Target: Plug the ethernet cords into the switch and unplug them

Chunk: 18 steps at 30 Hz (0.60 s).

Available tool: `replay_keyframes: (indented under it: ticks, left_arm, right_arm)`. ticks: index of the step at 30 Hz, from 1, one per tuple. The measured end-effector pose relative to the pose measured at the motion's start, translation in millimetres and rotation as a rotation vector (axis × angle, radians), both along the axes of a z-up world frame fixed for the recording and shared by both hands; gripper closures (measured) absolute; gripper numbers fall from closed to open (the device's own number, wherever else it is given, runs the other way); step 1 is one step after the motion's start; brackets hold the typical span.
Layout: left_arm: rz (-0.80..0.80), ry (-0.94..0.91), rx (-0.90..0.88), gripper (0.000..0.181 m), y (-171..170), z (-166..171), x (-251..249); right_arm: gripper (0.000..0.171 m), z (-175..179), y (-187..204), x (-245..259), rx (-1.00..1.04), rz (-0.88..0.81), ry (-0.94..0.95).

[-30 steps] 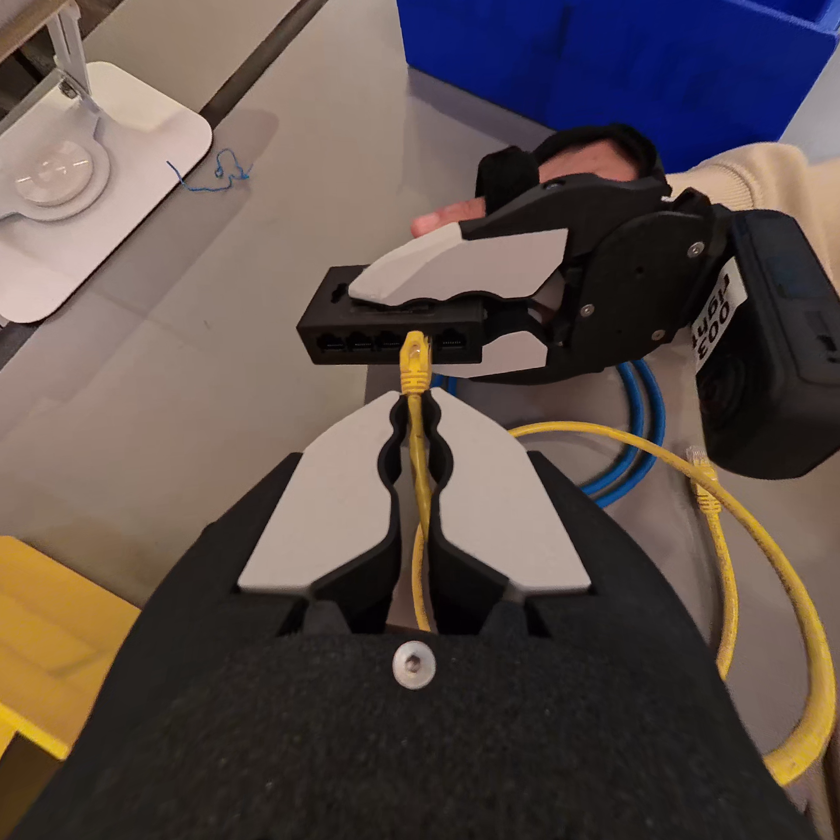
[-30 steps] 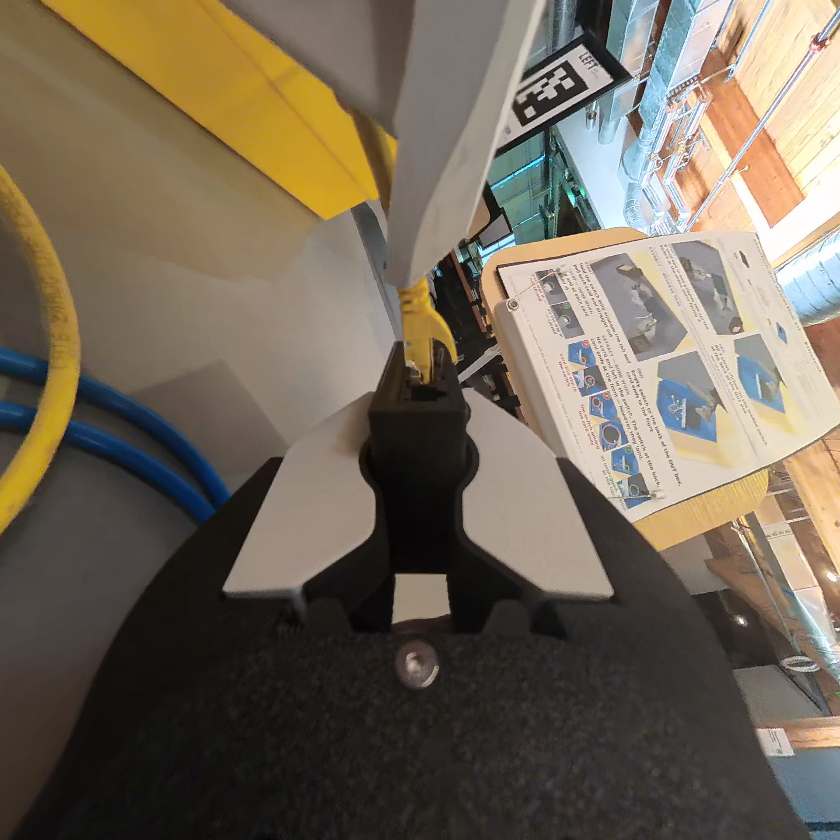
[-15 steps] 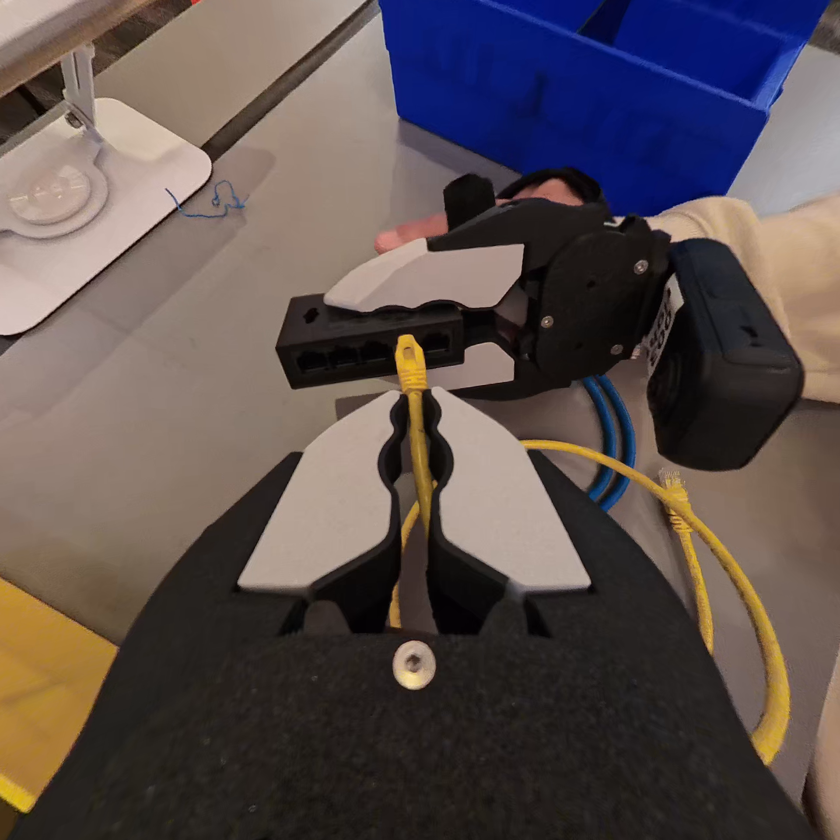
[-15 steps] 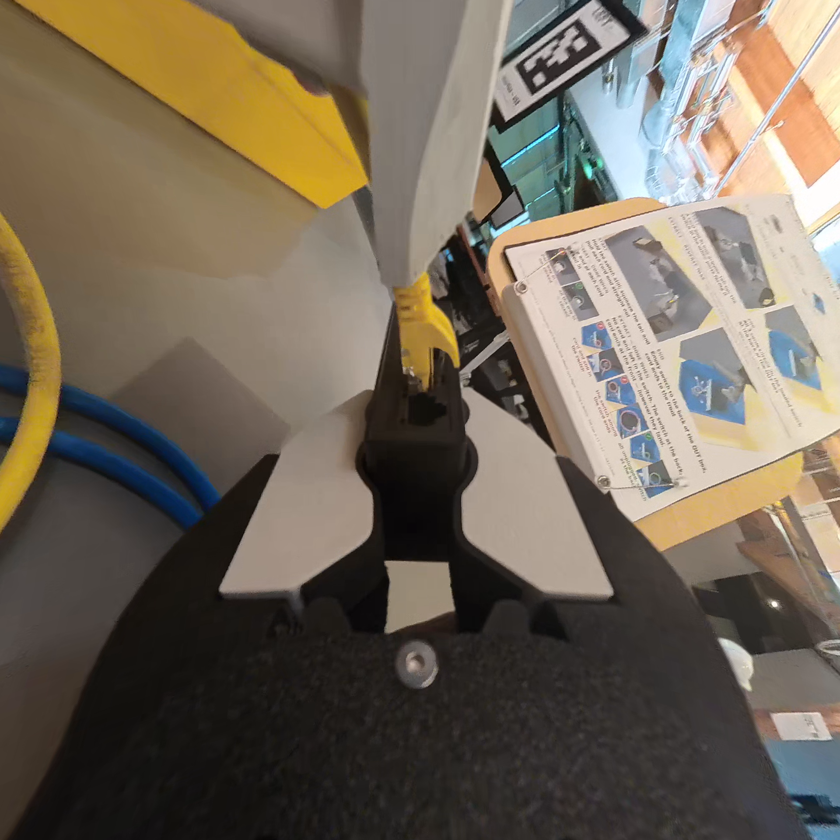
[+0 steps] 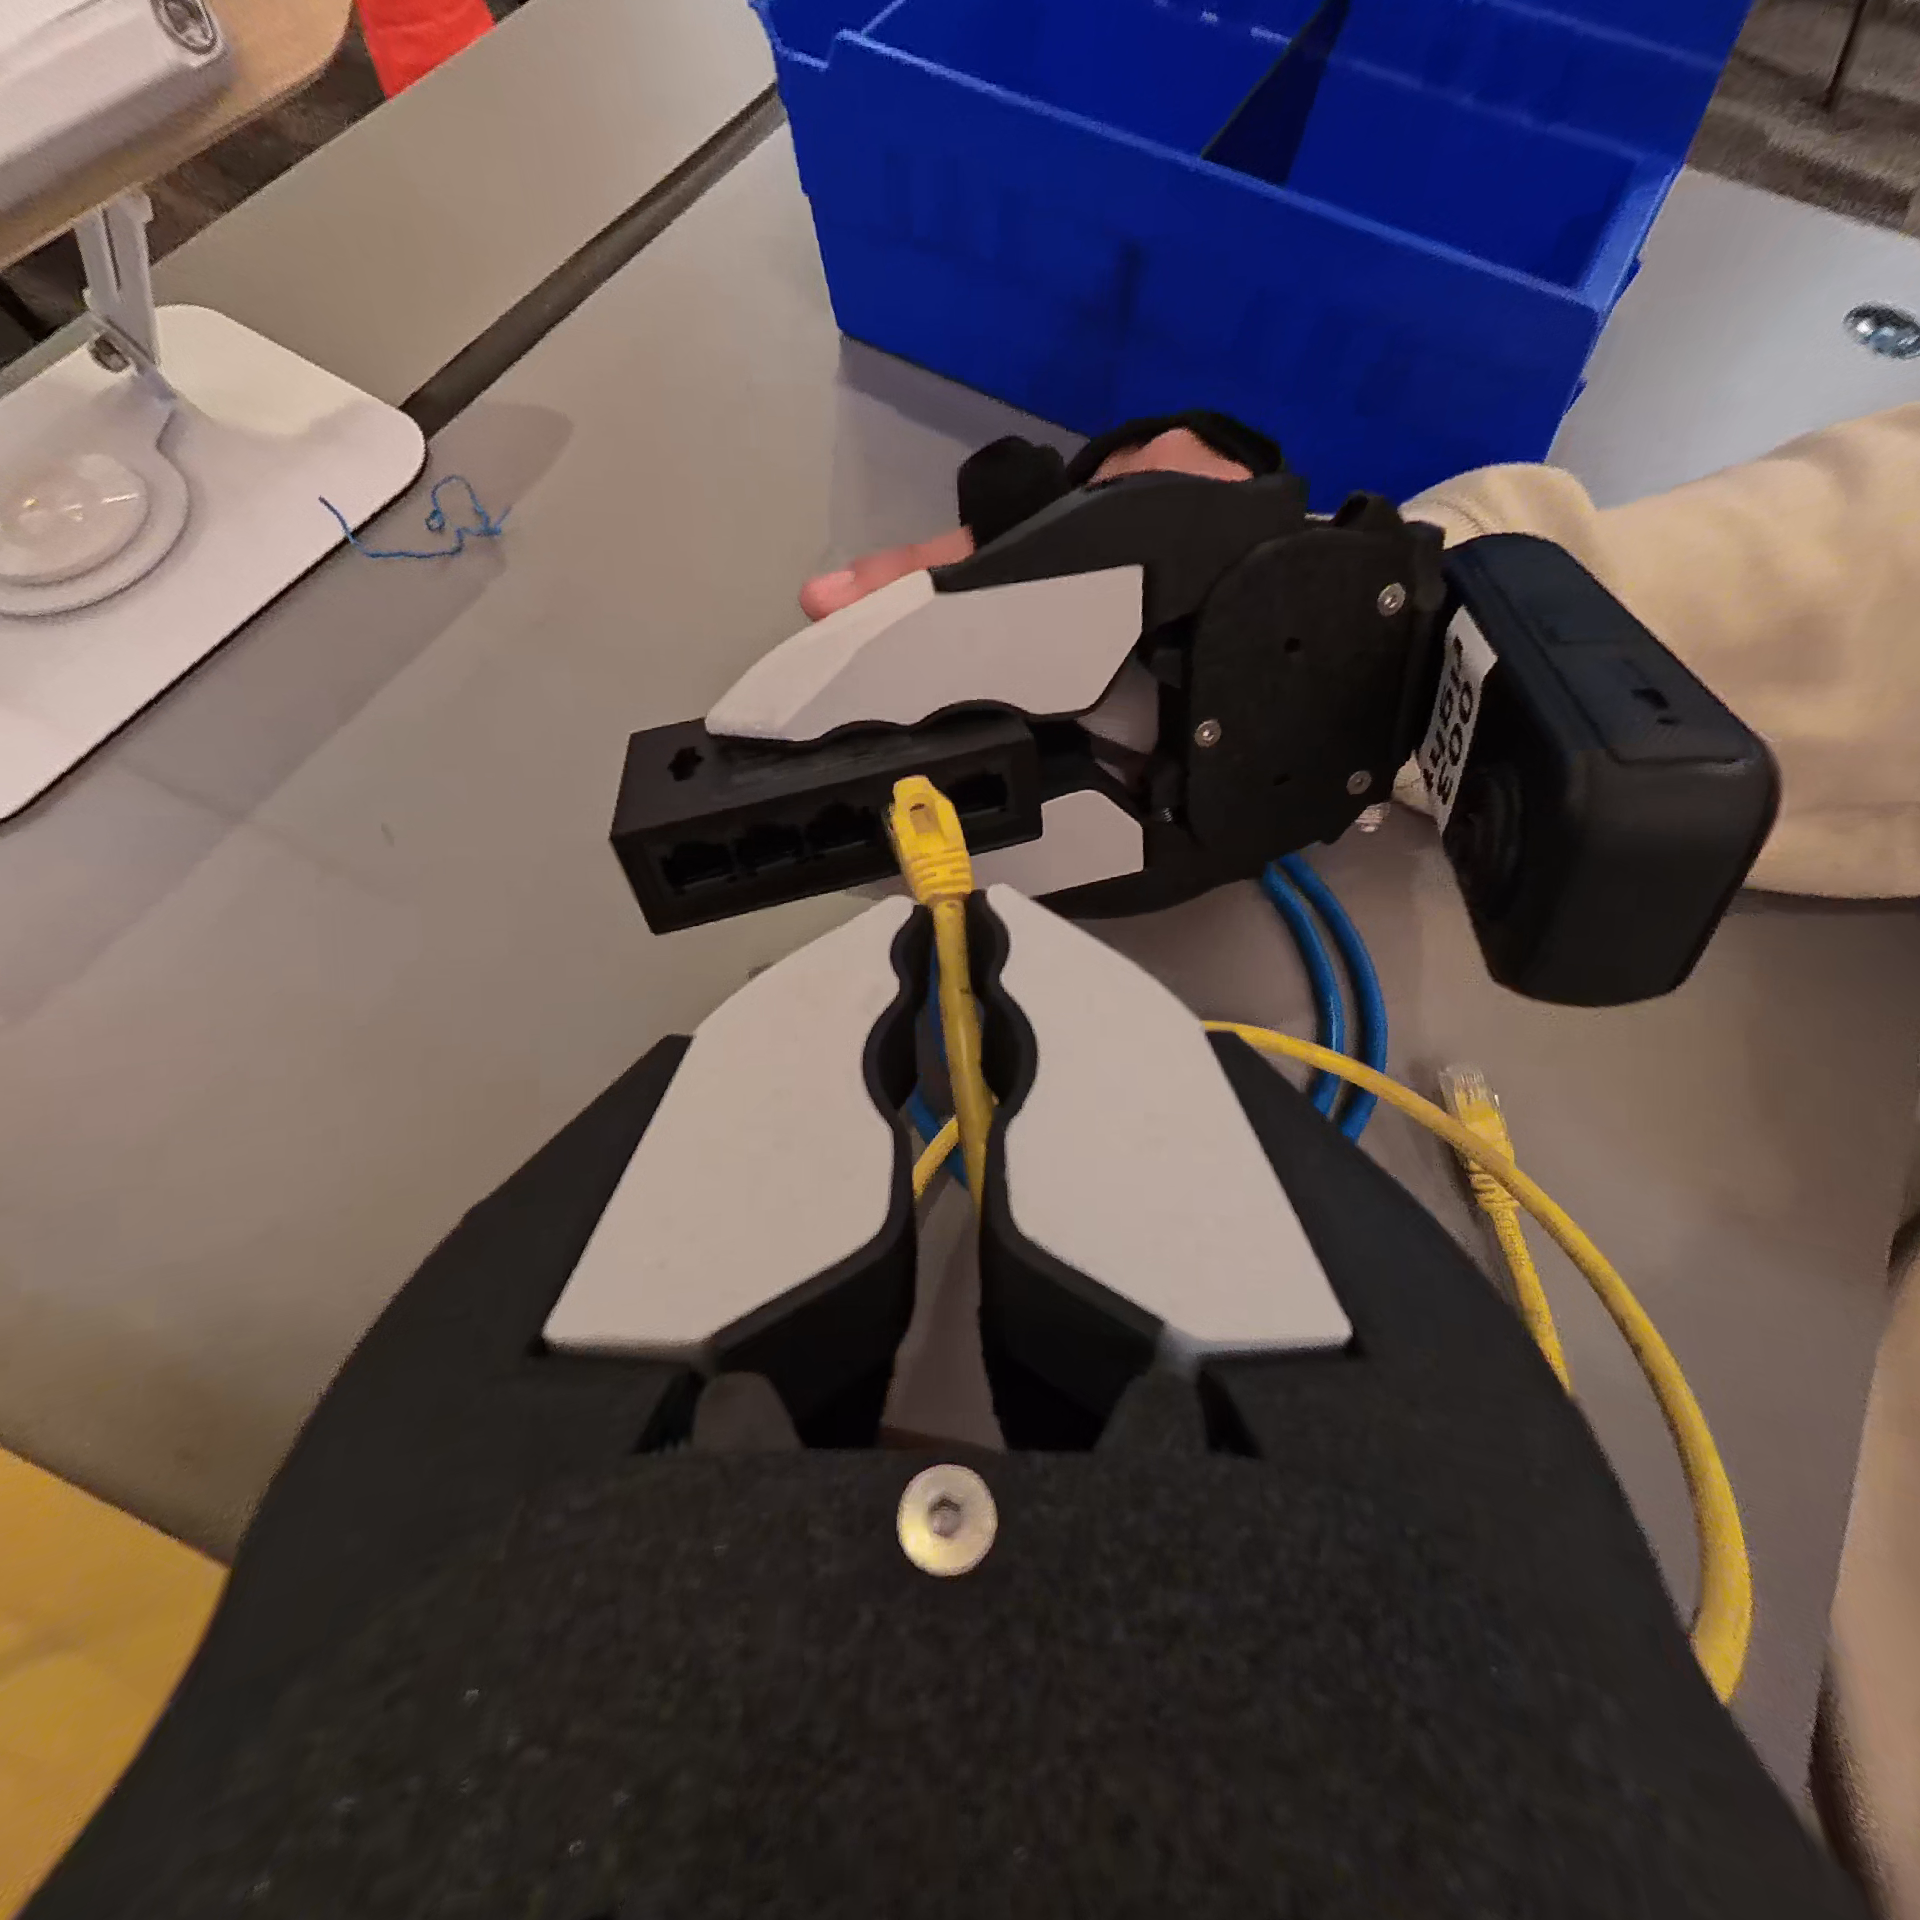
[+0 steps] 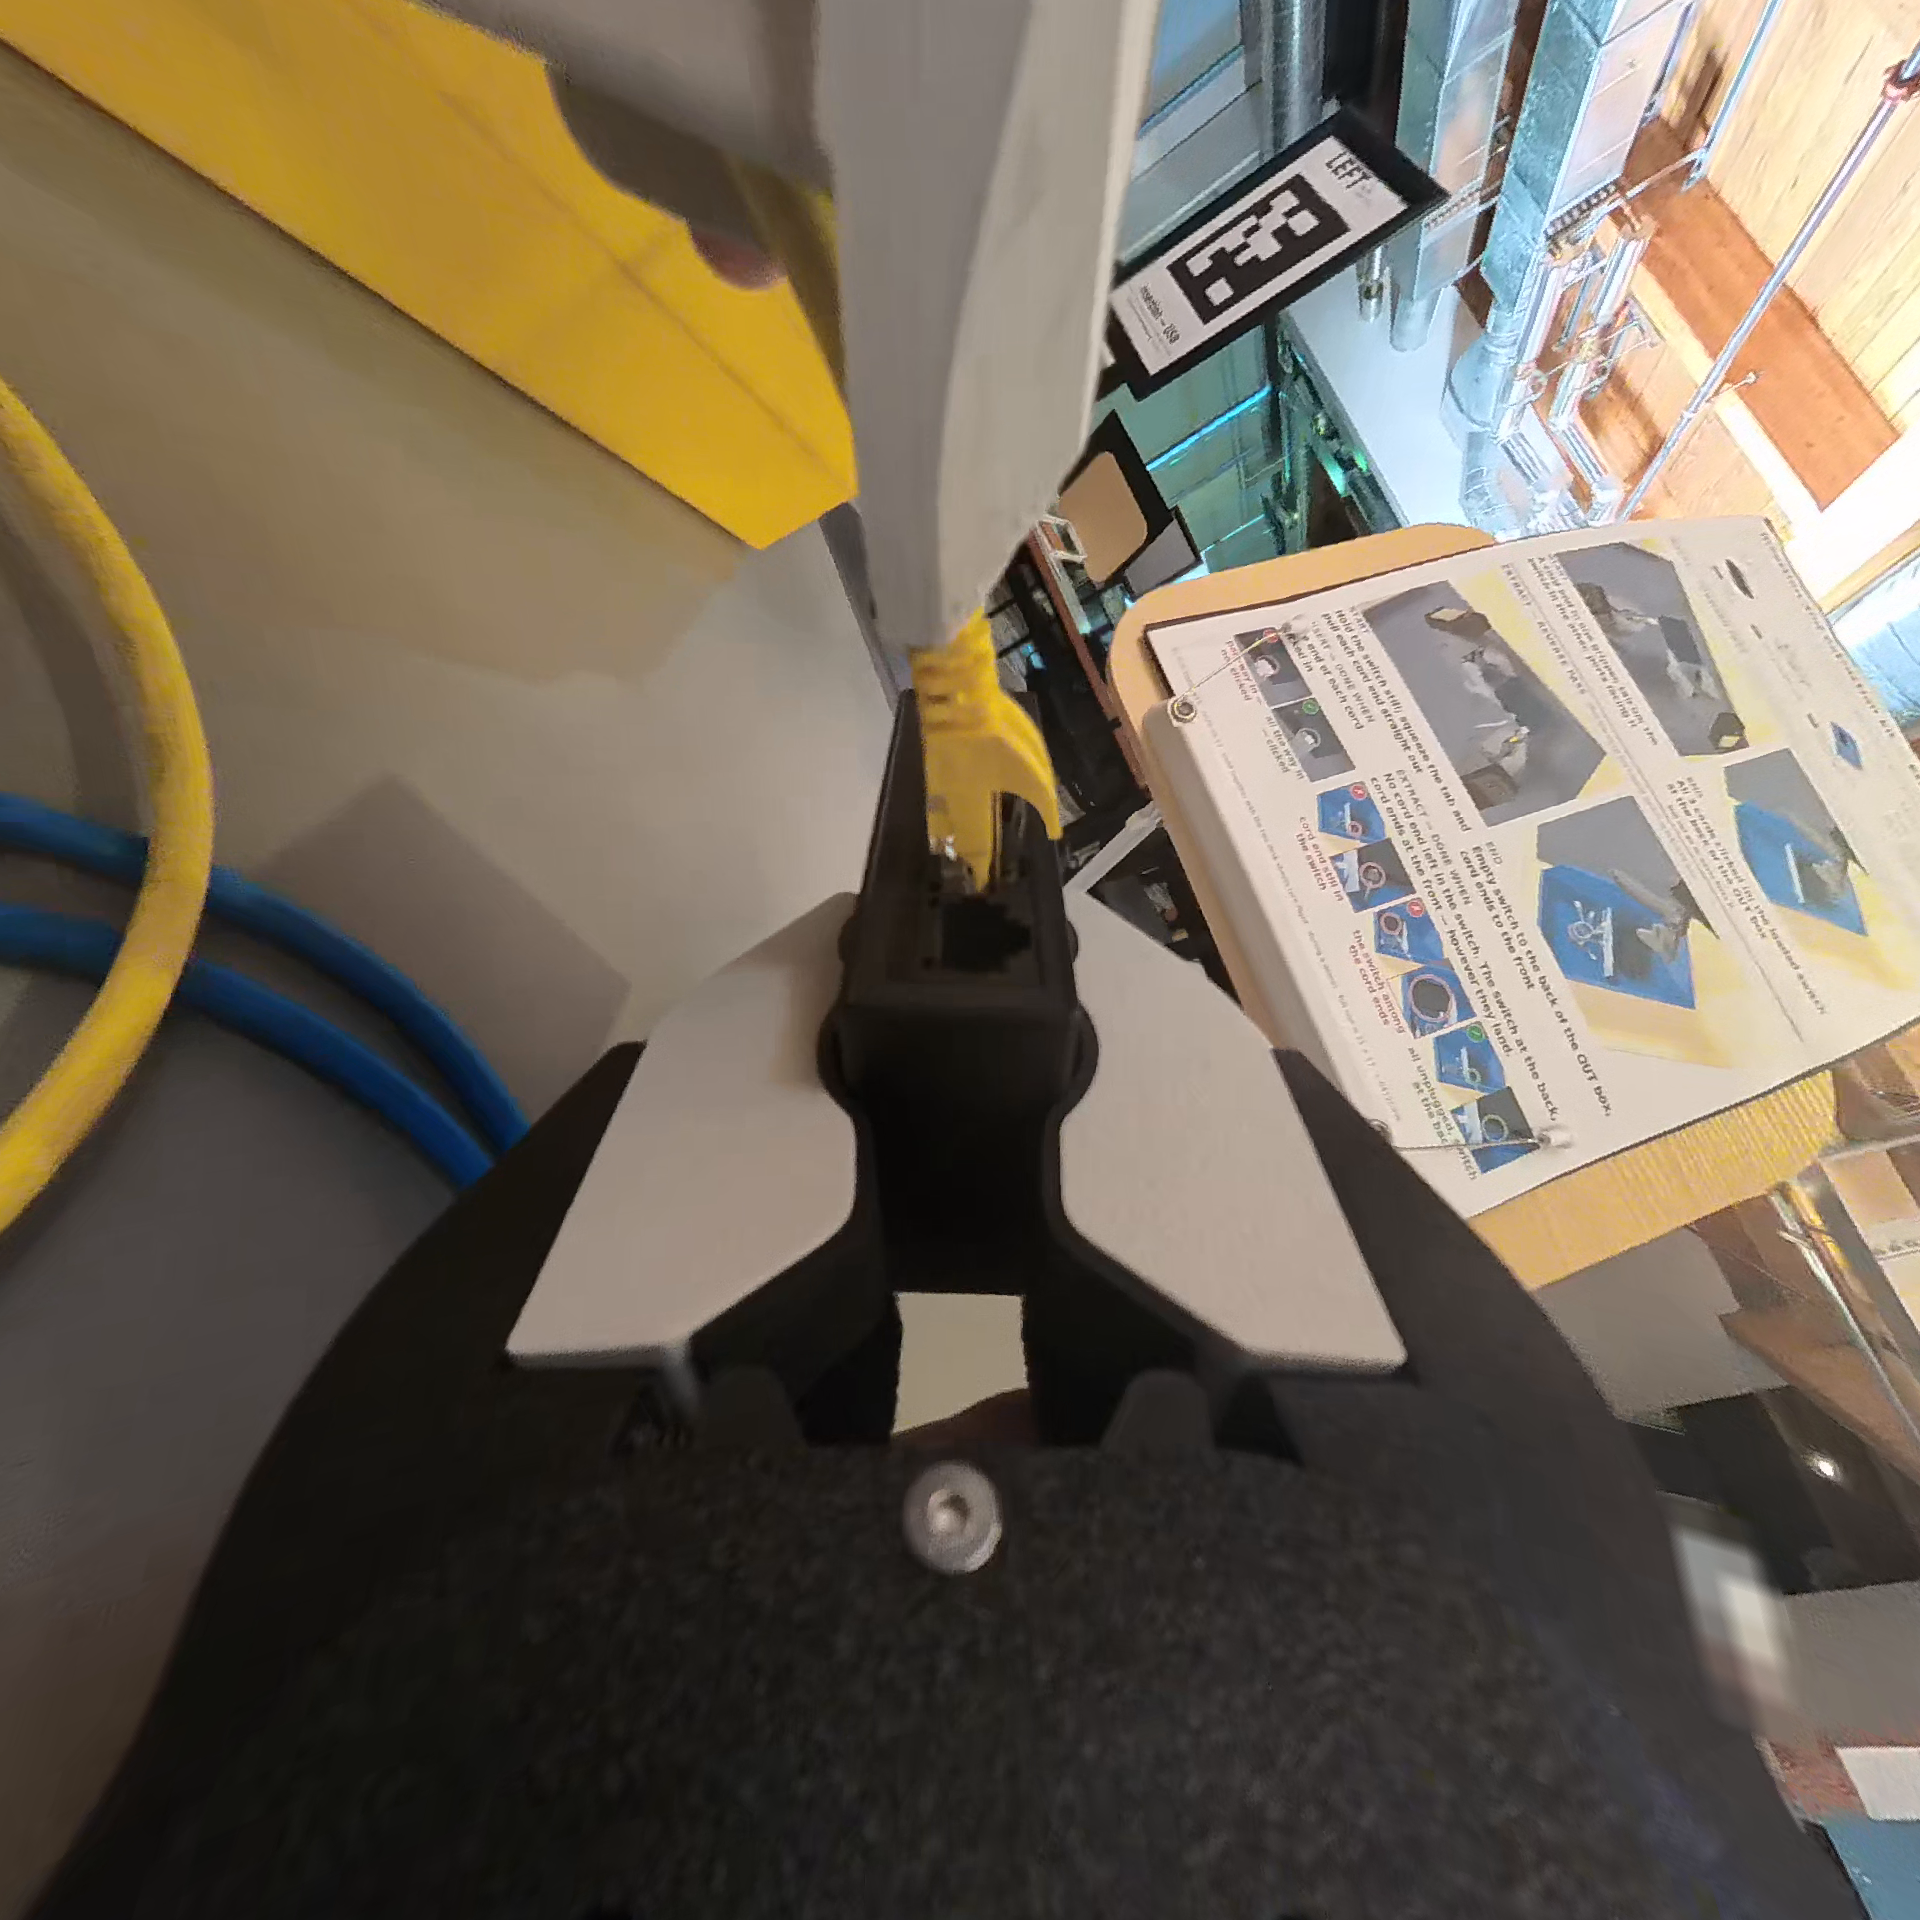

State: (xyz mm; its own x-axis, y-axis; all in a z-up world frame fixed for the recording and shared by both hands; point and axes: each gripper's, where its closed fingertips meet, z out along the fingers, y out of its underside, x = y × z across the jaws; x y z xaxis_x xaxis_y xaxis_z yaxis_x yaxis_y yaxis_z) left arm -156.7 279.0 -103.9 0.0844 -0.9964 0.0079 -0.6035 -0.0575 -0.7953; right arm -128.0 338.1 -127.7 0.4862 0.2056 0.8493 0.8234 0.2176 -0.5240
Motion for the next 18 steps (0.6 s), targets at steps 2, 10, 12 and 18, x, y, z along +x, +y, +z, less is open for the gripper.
replay_keyframes:
  ticks: [2,10,12,18]
  left_arm:
    - [-0.004,0.014,0.01,0.175,0.1,-2.6,-0.9]
    - [0.042,0.04,0.111,0.175,4.3,-1.2,1.3]
    - [0.056,0.057,0.122,0.175,7.1,-7.8,3.4]
    - [0.09,-0.119,-0.077,0.162,-4.1,25.7,-11.7]
  right_arm:
    - [0.142,-2.2,-0.5,-0.9,-0.013,0.005,0.0]
    - [0.143,0.0,0.1,-1.9,-0.016,0.005,0.04]
    - [0.142,-8.2,3.2,1.5,-0.039,-0.005,0.022]
    - [0.14,-5.8,3.7,3.1,-0.026,0.024,0.06]
